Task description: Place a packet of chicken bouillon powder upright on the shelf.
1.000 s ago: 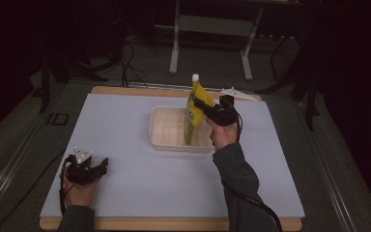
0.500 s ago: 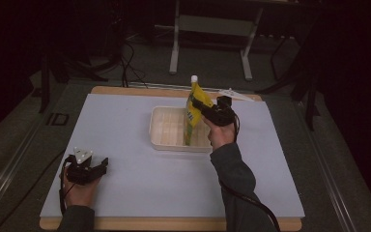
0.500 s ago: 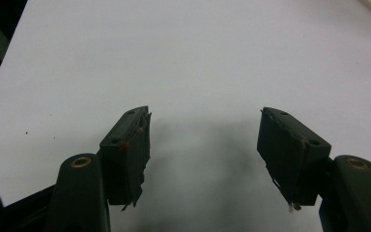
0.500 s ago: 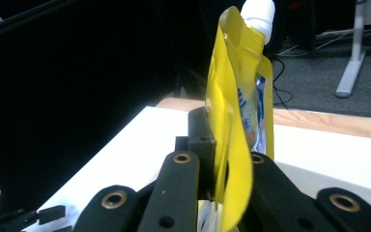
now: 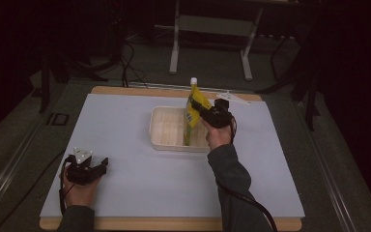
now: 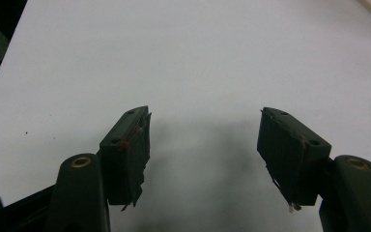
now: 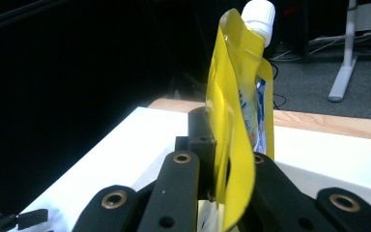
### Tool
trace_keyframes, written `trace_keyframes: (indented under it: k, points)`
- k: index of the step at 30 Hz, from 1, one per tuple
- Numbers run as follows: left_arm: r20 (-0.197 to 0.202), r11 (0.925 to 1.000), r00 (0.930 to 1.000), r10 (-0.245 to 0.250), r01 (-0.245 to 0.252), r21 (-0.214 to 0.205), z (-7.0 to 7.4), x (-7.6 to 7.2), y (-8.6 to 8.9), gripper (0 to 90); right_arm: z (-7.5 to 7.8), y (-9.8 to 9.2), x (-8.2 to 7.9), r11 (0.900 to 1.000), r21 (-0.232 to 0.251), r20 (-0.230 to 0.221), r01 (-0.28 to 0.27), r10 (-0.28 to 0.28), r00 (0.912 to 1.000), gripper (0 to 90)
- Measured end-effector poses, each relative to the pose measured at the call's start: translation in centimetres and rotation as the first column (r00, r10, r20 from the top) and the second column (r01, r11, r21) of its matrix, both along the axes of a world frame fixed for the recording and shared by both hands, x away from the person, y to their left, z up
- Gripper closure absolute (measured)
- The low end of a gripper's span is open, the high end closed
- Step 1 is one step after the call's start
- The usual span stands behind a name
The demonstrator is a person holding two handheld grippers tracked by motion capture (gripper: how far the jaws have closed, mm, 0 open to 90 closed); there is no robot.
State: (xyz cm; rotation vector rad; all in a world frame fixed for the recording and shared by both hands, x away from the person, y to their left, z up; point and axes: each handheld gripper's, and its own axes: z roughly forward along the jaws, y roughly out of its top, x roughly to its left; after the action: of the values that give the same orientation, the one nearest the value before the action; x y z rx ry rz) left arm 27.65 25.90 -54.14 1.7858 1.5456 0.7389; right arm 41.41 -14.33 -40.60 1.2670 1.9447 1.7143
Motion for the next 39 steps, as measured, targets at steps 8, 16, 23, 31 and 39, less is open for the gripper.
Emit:
trace_keyframes:
  k: [8,16,23,31,39]
  points:
    - [0.000,1.0000,1.0000,0.002,-0.002,-0.001,0.0,0.0,0.0,35.9,-0.7,0.1,0.1,1.0000,-0.005,-0.012,0.007,-0.007,0.9999,90.0]
    - [-0.002,1.0000,1.0000,0.000,0.000,0.000,0.0,0.0,0.0,35.9,-1.5,0.5,0.2,0.9994,-0.034,-0.033,0.010,-0.011,0.9994,90.0]
    - [-0.002,1.0000,1.0000,0.000,0.000,0.001,0.0,0.0,0.0,35.8,-1.8,1.1,0.4,0.9981,-0.062,-0.059,0.009,-0.012,0.9982,89.9]
    - [0.000,1.0000,1.0000,0.001,-0.001,0.001,0.0,0.0,0.0,35.7,-1.6,1.5,0.2,0.9917,-0.128,-0.073,-0.004,-0.006,0.9973,89.5]
    - [-0.003,1.0000,1.0000,0.001,-0.001,-0.001,0.0,0.0,0.0,35.7,-1.4,1.7,0.4,0.9740,-0.224,-0.111,-0.032,0.008,0.9938,82.5]
